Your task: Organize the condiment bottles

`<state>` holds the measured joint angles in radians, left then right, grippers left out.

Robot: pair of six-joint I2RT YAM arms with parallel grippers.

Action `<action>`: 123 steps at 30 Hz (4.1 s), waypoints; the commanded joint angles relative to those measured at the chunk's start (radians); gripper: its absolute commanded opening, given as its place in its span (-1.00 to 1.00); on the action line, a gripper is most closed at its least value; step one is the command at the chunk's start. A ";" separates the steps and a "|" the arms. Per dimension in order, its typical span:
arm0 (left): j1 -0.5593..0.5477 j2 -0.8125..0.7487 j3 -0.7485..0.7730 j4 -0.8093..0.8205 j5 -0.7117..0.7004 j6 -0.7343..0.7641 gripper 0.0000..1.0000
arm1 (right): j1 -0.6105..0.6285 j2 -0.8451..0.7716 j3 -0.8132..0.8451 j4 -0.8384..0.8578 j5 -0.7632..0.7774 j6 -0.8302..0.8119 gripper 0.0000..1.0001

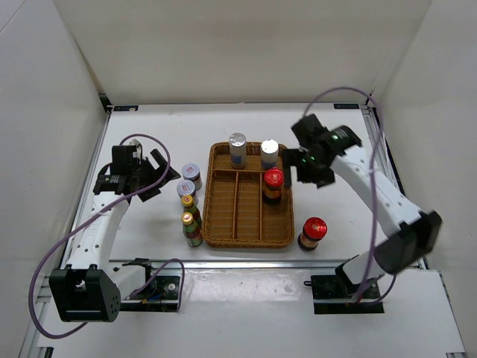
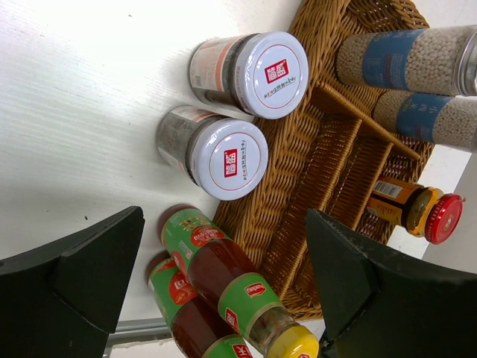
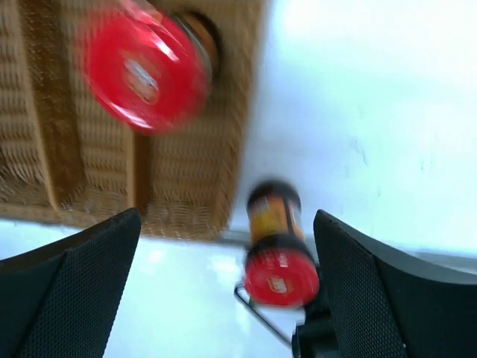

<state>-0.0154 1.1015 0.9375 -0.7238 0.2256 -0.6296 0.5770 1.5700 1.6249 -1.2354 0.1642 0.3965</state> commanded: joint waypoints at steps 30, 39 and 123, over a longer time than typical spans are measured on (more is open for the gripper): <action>-0.003 -0.012 -0.014 0.041 0.014 -0.009 1.00 | -0.134 -0.347 -0.264 -0.116 -0.159 0.116 -1.00; -0.003 -0.012 -0.023 0.041 0.014 -0.018 1.00 | 0.055 -0.197 -0.159 -0.066 -0.190 0.016 -1.00; -0.199 -0.342 -0.037 -0.077 0.170 0.311 1.00 | 0.146 -0.499 -0.594 0.016 -0.226 0.177 1.00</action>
<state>-0.2119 0.7429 0.9073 -0.8032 0.4026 -0.3119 0.7158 1.0840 1.0351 -1.2125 -0.0406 0.5488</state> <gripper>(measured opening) 0.998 0.998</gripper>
